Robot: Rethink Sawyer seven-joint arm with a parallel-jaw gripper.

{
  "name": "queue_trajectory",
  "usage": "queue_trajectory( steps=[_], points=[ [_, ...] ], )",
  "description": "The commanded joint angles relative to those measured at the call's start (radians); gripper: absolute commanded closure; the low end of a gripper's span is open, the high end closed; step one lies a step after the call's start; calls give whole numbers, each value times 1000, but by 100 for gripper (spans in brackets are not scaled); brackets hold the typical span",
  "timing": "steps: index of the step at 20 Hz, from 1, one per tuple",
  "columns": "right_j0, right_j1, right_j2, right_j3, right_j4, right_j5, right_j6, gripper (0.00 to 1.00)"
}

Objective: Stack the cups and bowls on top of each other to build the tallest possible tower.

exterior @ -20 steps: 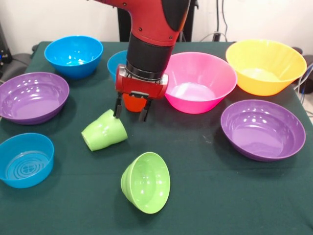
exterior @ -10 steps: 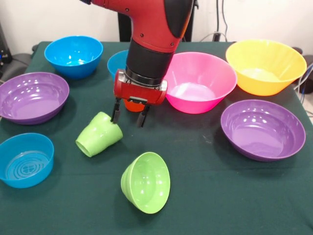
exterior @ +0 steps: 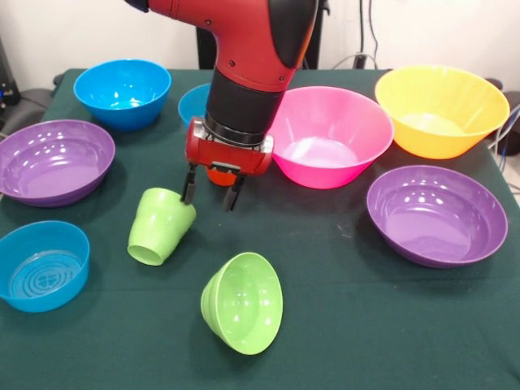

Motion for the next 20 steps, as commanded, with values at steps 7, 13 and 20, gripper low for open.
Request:
queue_trajectory(
  steps=[7, 13, 20],
  points=[
    [0, -37, 69, -10, -46, 178, -39, 0],
    [-8, -68, 87, -4, -31, 192, -31, 0],
    [-10, -51, 71, -30, -34, 168, 8, 0]
  ],
)
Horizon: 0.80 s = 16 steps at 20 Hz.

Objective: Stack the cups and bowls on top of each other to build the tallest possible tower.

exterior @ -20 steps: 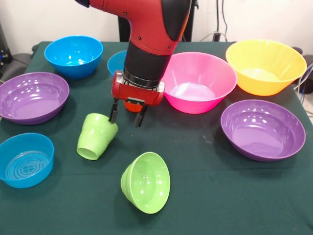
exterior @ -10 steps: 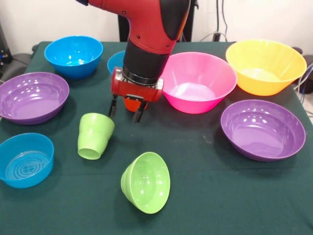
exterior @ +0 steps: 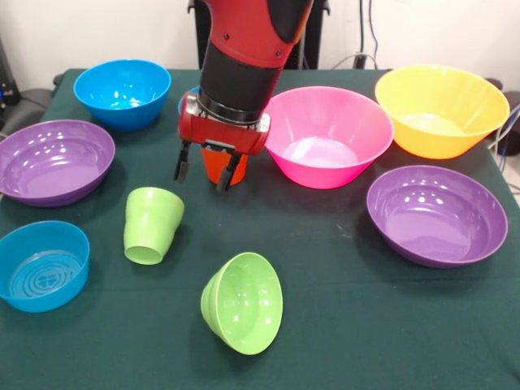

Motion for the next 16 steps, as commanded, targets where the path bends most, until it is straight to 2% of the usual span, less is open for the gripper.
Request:
queue_trajectory(
  steps=[1, 8, 16],
  points=[
    [-14, 19, 77, -33, -36, 58, 7, 0],
    [-36, 32, 83, -63, -51, -17, 10, 0],
    [-68, 44, 80, -94, -125, -55, -66, 0]
  ],
)
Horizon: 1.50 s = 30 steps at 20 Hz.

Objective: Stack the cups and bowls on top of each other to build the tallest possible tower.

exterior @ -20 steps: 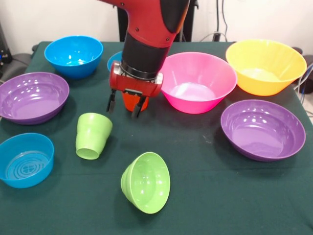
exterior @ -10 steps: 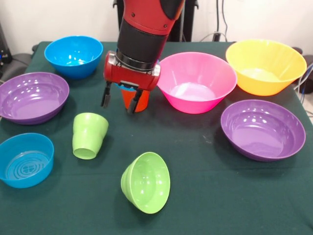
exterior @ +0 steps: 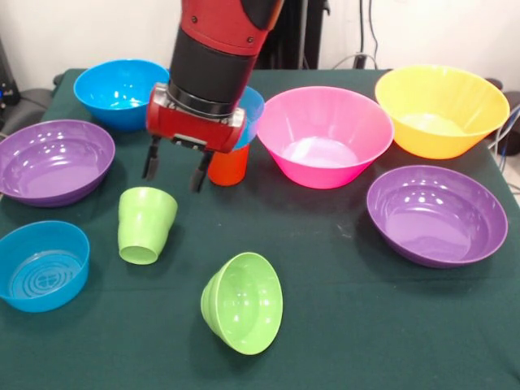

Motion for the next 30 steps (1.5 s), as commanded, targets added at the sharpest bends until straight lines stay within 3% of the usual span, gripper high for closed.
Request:
queue_trajectory(
  steps=[1, 7, 15, 24, 30],
  points=[
    [-32, 61, 81, -61, -118, -52, -75, 0],
    [-85, 53, 135, -57, -151, -35, -127, 0],
    [-106, 78, 152, -39, -156, 4, -87, 0],
    [-180, 22, 292, 48, -174, 129, -296, 0],
    [-214, 10, 365, 81, -195, 169, -346, 0]
  ],
)
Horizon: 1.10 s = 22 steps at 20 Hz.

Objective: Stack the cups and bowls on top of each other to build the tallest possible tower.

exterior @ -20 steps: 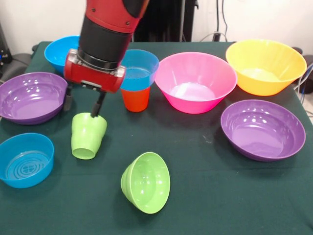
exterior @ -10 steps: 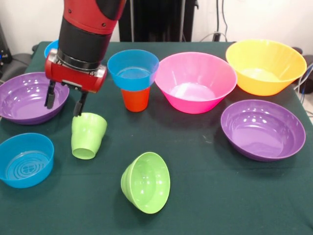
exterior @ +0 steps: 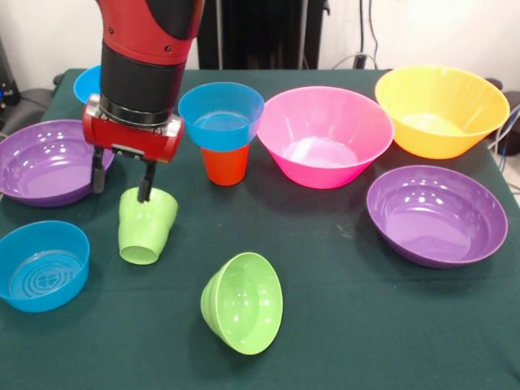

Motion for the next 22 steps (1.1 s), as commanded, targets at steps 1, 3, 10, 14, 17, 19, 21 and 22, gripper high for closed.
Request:
queue_trajectory(
  steps=[1, 3, 10, 14, 17, 19, 21, 22],
  points=[
    [-27, 17, 220, 93, -112, 157, -350, 0],
    [-36, 19, 237, 95, -119, 178, -362, 0],
    [-42, -6, 246, 105, -150, 268, -340, 0],
    [-54, -19, 253, 114, -171, 282, -334, 0],
    [-62, -19, 265, 116, -186, 281, -325, 0],
    [-64, -18, 270, 113, -194, 286, -318, 0],
    [-69, -22, 275, 117, -199, 292, -318, 0],
    [-72, -24, 278, 117, -203, 293, -316, 0]
  ],
)
